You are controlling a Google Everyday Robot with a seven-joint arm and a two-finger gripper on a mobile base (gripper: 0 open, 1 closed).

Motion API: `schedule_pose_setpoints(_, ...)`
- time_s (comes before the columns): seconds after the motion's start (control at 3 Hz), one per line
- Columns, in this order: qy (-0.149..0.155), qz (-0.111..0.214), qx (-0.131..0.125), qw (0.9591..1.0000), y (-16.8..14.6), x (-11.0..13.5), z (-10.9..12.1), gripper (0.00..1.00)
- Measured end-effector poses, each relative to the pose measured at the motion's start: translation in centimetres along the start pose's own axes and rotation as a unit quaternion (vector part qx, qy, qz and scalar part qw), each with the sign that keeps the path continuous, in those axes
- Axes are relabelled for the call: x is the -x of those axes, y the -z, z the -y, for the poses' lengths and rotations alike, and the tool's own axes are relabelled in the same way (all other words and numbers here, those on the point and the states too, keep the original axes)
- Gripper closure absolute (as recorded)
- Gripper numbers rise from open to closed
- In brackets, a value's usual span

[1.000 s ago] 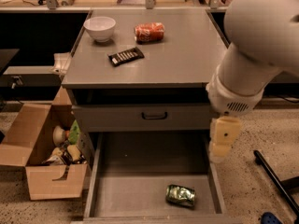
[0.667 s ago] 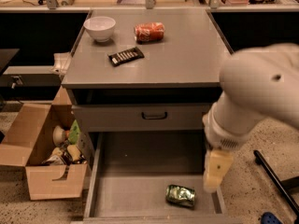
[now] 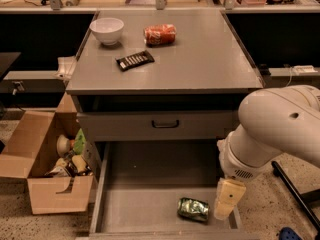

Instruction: Pick green can from middle drawer and place on counter

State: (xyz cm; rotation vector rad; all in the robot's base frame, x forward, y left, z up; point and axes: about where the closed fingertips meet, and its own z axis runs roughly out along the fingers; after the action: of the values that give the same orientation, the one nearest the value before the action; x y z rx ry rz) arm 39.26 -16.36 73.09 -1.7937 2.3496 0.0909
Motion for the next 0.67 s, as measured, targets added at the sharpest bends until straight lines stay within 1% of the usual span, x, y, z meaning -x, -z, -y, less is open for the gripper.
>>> schedule_pose_setpoints(0.33, -0.003, 0.020, 0.002, 0.9998, -2.2, -0.3, 0.0, 0.00)
schedule_pose_setpoints(0.67, -0.001, 0.060, 0.017, 0.9980, -8.0, -1.0, 0.2, 0.00)
